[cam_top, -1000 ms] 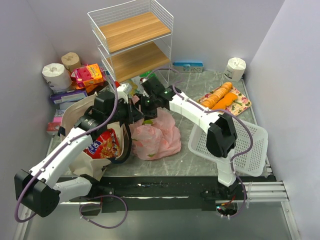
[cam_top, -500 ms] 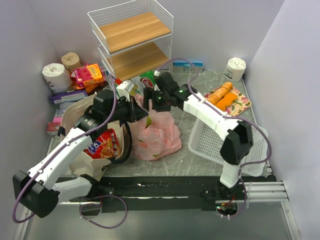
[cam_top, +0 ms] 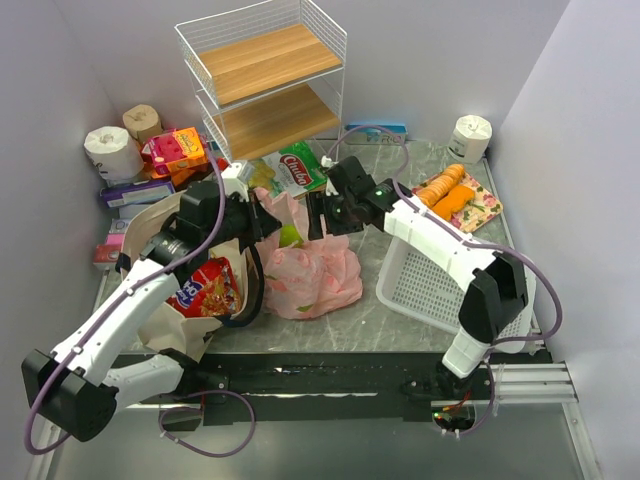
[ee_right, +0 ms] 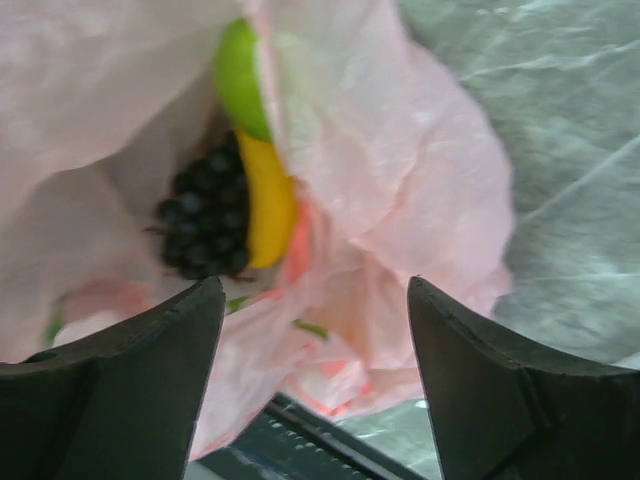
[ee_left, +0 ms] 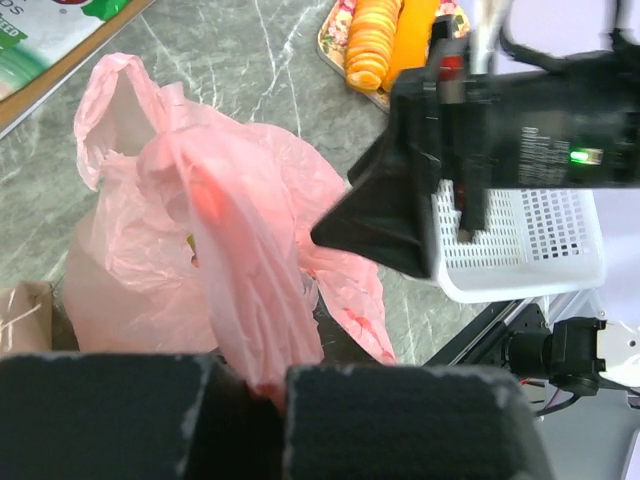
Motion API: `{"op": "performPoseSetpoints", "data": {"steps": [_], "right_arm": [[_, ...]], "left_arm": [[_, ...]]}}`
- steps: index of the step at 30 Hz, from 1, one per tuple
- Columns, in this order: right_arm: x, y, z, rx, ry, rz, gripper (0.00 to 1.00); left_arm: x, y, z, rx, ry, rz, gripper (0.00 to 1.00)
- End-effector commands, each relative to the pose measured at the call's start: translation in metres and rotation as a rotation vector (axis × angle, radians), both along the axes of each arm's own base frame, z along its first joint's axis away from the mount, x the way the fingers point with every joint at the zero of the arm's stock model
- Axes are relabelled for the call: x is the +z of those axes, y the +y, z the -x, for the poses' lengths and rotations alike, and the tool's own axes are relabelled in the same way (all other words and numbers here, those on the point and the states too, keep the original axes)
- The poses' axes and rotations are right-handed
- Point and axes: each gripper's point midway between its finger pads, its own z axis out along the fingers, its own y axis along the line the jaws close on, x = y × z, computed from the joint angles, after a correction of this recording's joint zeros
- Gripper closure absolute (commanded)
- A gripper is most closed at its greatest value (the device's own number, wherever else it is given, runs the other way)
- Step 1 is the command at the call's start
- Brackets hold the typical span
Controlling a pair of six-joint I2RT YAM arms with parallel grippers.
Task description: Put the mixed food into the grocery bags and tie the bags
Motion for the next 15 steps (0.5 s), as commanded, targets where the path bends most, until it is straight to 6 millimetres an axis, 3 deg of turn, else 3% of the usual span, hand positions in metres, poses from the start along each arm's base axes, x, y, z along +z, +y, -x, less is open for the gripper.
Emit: {"op": "performPoseSetpoints", "data": {"steps": [1,6,15], "right_arm": [[0.002,-0.013,-0.026,0.019,-0.105,0.11,0.23],[-0.011,-0.004,-0.036,0.093,-0.127,0.163,0.36],[-0.039,0.005,-0.02,0.17,-0.086,0.221,0.38]], "left_arm": [[0.01,0.005,0.003,0.025,-0.03,0.016,0.99],[0.012,0.006,0.004,0.029,-0.031,0.022,0.99],[0.011,0.005,0.003,0.03,-0.03,0.024,0.99]]}}
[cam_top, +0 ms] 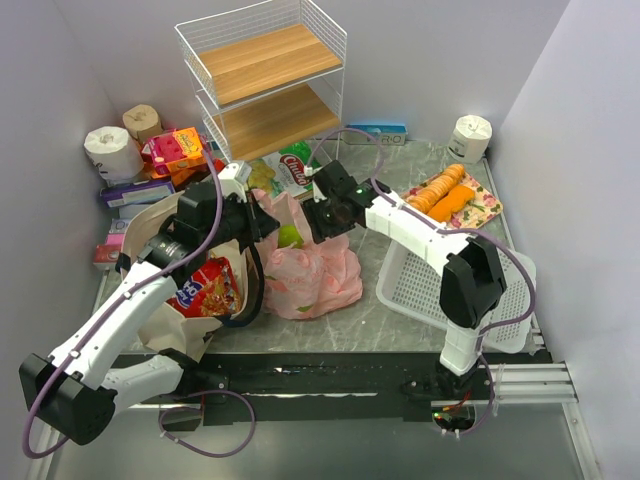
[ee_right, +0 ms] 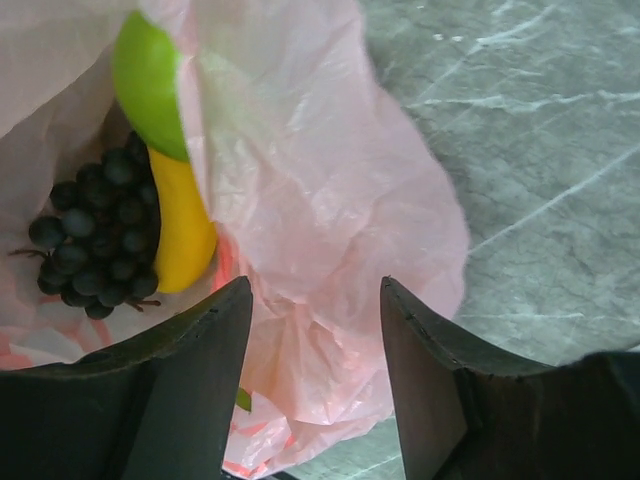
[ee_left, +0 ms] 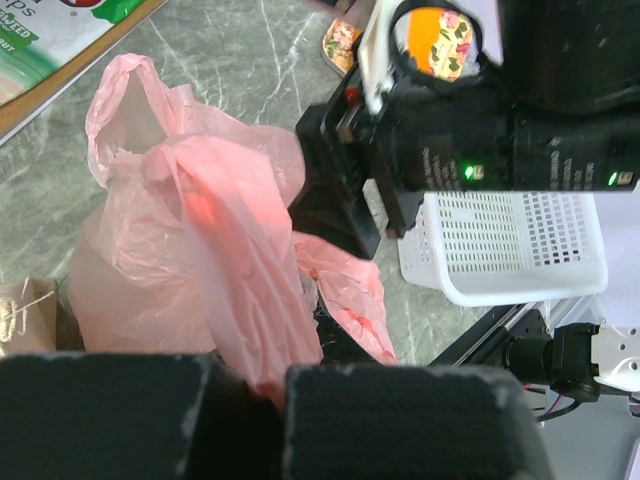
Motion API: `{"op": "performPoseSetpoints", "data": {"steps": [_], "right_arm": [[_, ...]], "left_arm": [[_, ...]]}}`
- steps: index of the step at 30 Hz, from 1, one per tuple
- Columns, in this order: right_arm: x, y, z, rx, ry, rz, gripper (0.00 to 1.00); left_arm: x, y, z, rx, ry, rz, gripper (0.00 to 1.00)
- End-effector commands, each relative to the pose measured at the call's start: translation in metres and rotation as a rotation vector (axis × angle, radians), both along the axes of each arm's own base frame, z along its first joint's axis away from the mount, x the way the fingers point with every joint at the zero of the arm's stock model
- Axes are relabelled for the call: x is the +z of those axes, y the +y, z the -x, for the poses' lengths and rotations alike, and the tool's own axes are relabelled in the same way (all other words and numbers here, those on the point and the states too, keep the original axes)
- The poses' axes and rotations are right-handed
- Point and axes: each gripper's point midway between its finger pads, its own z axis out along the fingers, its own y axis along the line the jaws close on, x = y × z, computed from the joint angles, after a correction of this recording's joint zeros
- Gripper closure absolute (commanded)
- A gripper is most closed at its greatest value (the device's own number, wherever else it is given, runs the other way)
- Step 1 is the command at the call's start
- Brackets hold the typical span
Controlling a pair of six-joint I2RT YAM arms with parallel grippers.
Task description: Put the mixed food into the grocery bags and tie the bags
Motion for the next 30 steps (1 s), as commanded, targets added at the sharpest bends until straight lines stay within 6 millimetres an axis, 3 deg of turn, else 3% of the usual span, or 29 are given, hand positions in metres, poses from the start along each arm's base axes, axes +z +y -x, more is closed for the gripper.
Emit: {"op": "performPoseSetpoints", "data": {"steps": [1,7,12,15,16,17,20,23,25,26,27,28,29,30], "right_arm": [[-0.001,0.007,0.003,0.051,-0.026,0.025,0.38],[-0.021,0.003,0.001,0.064,0.011,0.107,0.35],[-0.032,-0.011,-0.01,0.023,-0.007,0.206,0.51],[-0.035,-0.024,-0.016,0.0,-0.025,0.274,0.76],[-0.032,-0.028,-0.019,-0.01,-0.042,0.288,0.93],[-0.029,-0.031,-0.019,-0.015,-0.045,0.298,0.99],[-0.002,-0.04,-0.025,-0.041,-0.07,0.262,1.0],[0.053,-0.05,-0.037,-0.103,-0.097,0.094,1.0],[0.103,-0.051,-0.039,-0.114,-0.143,-0.08,1.0],[0.118,-0.067,-0.048,-0.155,-0.166,-0.139,1.0],[0.128,-0.061,-0.047,-0.133,-0.16,-0.239,1.0],[0.146,-0.068,-0.044,-0.134,-0.187,-0.299,1.0],[0.151,-0.079,-0.047,-0.14,-0.189,-0.347,1.0],[0.14,-0.076,-0.04,-0.111,-0.144,-0.396,1.0]], "left_arm": [[0.008,0.0,0.001,0.004,-0.022,0.021,0.99],[0.008,-0.002,-0.003,0.001,-0.023,0.018,0.99],[0.008,-0.004,-0.004,-0.008,-0.026,0.012,0.99],[0.006,-0.003,-0.006,-0.008,-0.026,-0.002,0.99],[0.006,-0.004,-0.007,-0.011,-0.031,-0.007,0.99],[0.008,-0.003,-0.008,-0.008,-0.039,-0.01,0.99],[0.015,0.005,-0.018,0.039,-0.076,-0.045,0.99],[0.035,0.021,-0.034,0.143,-0.151,-0.09,0.99],[0.052,0.033,-0.041,0.207,-0.208,-0.111,0.99],[0.064,0.04,-0.043,0.243,-0.247,-0.108,0.99],[0.064,0.044,-0.044,0.261,-0.263,-0.115,0.99],[0.064,0.046,-0.044,0.267,-0.28,-0.123,0.99],[0.07,0.051,-0.043,0.287,-0.31,-0.115,0.99],[0.056,0.052,-0.042,0.288,-0.298,-0.131,0.99]]}}
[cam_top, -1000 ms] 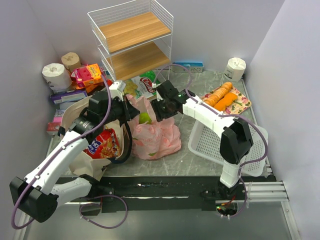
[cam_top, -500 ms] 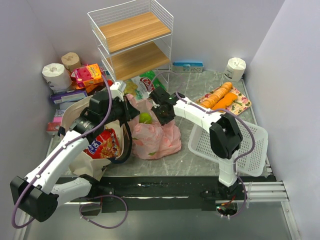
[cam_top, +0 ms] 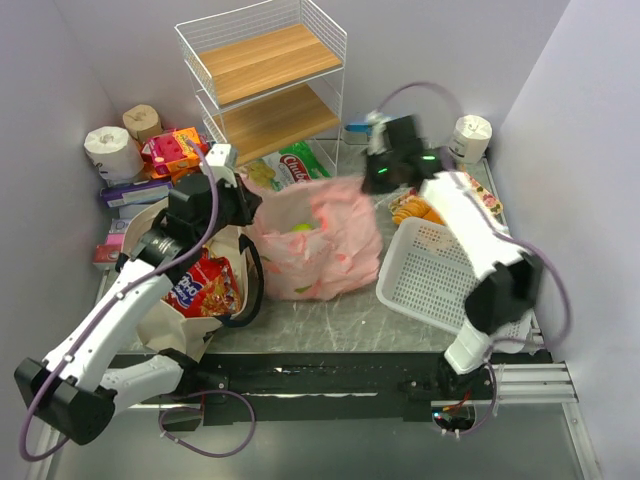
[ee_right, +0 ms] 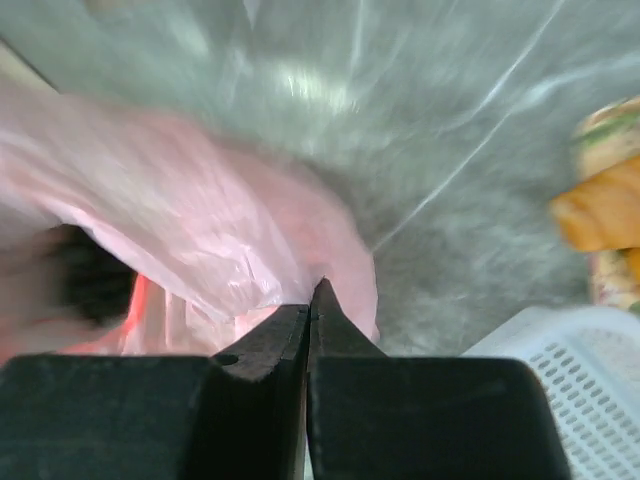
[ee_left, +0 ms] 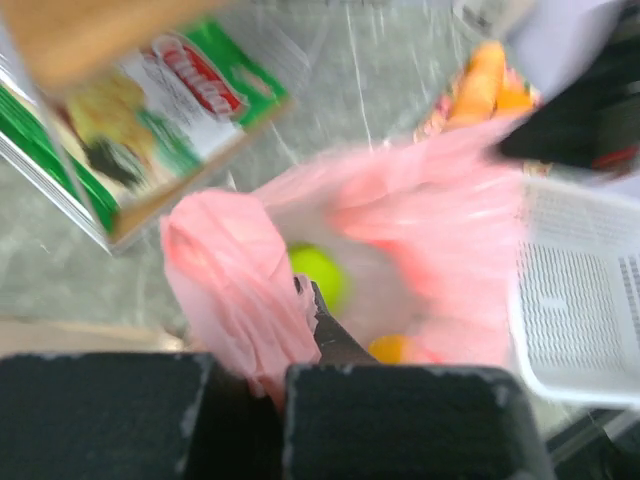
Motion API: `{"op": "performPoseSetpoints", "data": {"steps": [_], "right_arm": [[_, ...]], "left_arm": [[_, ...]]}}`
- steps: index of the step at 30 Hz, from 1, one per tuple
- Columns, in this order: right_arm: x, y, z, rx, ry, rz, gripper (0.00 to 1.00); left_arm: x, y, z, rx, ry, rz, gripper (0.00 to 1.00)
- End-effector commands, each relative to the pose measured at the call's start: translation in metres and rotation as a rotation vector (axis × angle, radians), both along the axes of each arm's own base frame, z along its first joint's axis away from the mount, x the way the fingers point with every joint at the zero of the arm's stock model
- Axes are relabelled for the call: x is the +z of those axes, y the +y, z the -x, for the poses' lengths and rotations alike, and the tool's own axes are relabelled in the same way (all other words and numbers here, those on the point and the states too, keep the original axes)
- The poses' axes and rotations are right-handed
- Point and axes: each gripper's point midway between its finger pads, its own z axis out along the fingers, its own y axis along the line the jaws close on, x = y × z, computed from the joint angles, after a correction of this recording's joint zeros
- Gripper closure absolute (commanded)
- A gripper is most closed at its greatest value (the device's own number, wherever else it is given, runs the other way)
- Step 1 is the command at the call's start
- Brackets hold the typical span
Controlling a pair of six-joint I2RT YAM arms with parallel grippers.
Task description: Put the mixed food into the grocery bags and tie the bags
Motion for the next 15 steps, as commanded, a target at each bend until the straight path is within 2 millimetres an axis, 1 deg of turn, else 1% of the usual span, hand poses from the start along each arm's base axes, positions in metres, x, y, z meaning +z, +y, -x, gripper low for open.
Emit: {"op": "performPoseSetpoints", "data": {"steps": [1,2,3,5,6,8,9,10,11,12,13,14,15], "right_arm": [[0.074,-0.008,0.011,0.046,-0.124,-0.326,1.0],[0.066,-0.012,0.011,0.036,-0.11,-0.333,1.0],[0.042,-0.022,0.013,0.003,-0.06,-0.324,1.0],[0.022,-0.028,0.012,-0.019,-0.033,-0.327,1.0],[0.0,-0.031,0.017,-0.023,0.014,-0.32,1.0],[-0.019,-0.032,0.018,-0.032,0.06,-0.311,0.92],[-0.023,-0.032,0.019,-0.039,0.08,-0.314,0.86],[-0.025,-0.031,0.018,-0.037,0.091,-0.316,0.75],[-0.02,-0.028,0.019,-0.025,0.092,-0.33,0.66],[-0.012,-0.028,0.017,-0.034,0.079,-0.339,0.55],[0.001,-0.028,0.017,-0.033,0.045,-0.345,0.4],[0.01,-0.029,0.014,-0.048,0.007,-0.34,0.34],[0.027,-0.031,0.016,-0.061,-0.045,-0.342,0.29]], "left_arm": [[0.018,0.022,-0.004,0.096,-0.14,-0.02,0.99],[0.014,0.023,-0.002,0.099,-0.14,-0.008,0.99],[-0.006,0.022,0.001,0.09,-0.111,-0.012,0.99],[-0.015,0.017,0.007,0.07,-0.098,0.017,0.99],[-0.028,0.012,0.009,0.048,-0.082,0.024,0.99],[-0.042,0.006,0.011,0.027,-0.063,0.025,0.99],[-0.05,-0.001,0.013,0.007,-0.057,0.023,0.99],[-0.055,-0.006,0.013,-0.004,-0.048,0.017,0.99],[-0.062,-0.014,0.014,-0.027,-0.032,0.009,0.99],[-0.065,-0.019,0.014,-0.04,-0.025,0.008,0.99],[-0.064,-0.022,0.013,-0.043,-0.021,0.018,0.99],[-0.063,-0.026,0.013,-0.049,-0.022,0.023,0.99],[-0.061,-0.027,0.012,-0.046,-0.027,0.026,0.99]]}}
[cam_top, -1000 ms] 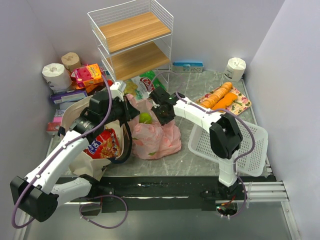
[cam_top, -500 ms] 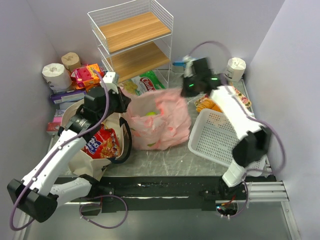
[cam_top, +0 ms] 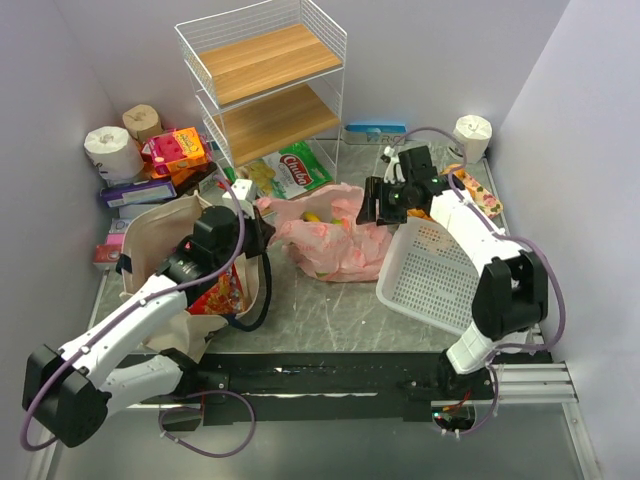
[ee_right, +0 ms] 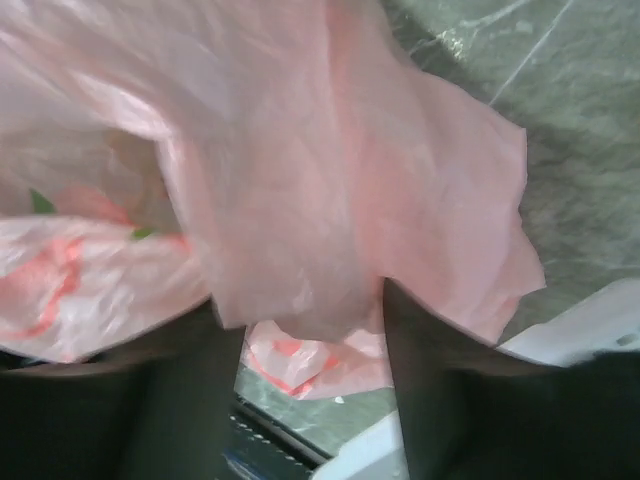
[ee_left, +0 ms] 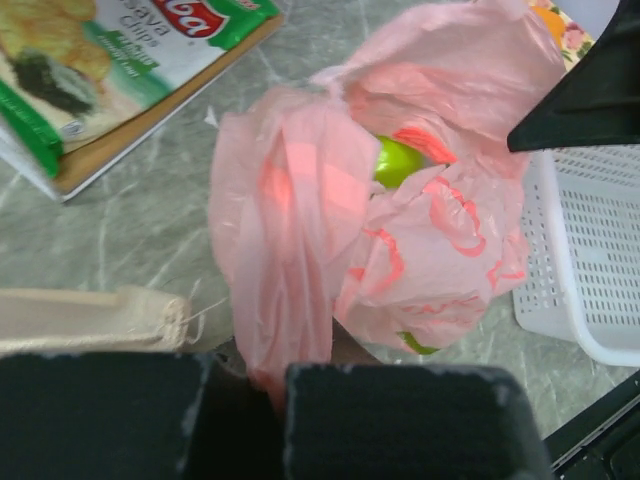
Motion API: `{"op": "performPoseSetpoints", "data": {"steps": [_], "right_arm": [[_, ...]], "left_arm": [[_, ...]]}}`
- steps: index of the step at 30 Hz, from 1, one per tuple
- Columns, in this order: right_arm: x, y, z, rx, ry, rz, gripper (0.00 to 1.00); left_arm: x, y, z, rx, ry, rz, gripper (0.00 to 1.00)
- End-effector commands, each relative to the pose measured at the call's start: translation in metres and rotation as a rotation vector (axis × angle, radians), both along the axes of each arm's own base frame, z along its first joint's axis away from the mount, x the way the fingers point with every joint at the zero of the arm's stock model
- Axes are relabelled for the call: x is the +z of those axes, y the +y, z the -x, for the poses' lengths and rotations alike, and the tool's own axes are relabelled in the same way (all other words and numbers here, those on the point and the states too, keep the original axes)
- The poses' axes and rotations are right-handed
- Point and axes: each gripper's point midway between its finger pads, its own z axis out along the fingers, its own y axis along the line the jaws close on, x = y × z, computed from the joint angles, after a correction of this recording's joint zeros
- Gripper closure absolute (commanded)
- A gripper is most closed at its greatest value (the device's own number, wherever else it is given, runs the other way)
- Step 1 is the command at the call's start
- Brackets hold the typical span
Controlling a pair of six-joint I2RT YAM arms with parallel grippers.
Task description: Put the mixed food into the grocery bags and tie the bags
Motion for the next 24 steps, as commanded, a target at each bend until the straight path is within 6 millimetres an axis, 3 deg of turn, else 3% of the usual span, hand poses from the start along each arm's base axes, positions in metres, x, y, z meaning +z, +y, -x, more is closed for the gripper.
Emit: {"op": "performPoseSetpoints", "data": {"steps": [1,3,4,5,8,10,11,13,18,20,24], "right_arm": [[0.087,0.009,-0.006,-0.015,-0.259,-0.059,0.23],[0.11,0.005,-0.006,-0.044,-0.369,-0.001,0.19],[0.116,0.021,0.002,-0.004,-0.406,0.007,0.2],[0.118,0.021,0.002,-0.001,-0.443,0.043,0.2],[0.129,0.045,0.007,0.054,-0.47,0.032,0.31],[0.117,0.056,0.004,0.076,-0.419,0.031,0.37],[0.121,0.063,0.002,0.084,-0.413,0.015,0.39],[0.096,0.071,-0.006,0.097,-0.345,0.051,0.43],[0.056,0.081,-0.031,0.147,-0.306,0.165,0.43],[0.055,0.083,-0.038,0.171,-0.326,0.207,0.42],[0.035,0.086,-0.047,0.202,-0.318,0.286,0.38]], "left_arm": [[0.02,-0.016,-0.005,-0.014,-0.056,0.065,0.99],[0.026,-0.014,-0.006,-0.003,-0.066,0.072,0.99],[0.029,-0.014,-0.006,0.004,-0.07,0.075,0.99],[0.032,-0.013,-0.006,0.007,-0.071,0.079,0.99],[0.043,-0.011,-0.003,0.012,-0.087,0.11,0.99],[0.05,-0.012,0.001,0.01,-0.092,0.133,0.99],[0.05,-0.012,0.002,0.005,-0.089,0.138,0.99],[0.049,-0.011,0.004,0.007,-0.079,0.149,0.99],[0.047,-0.011,0.008,0.006,-0.07,0.162,0.99],[0.05,-0.011,0.008,0.003,-0.073,0.158,0.99],[0.05,-0.01,0.009,0.005,-0.072,0.151,0.99]]}}
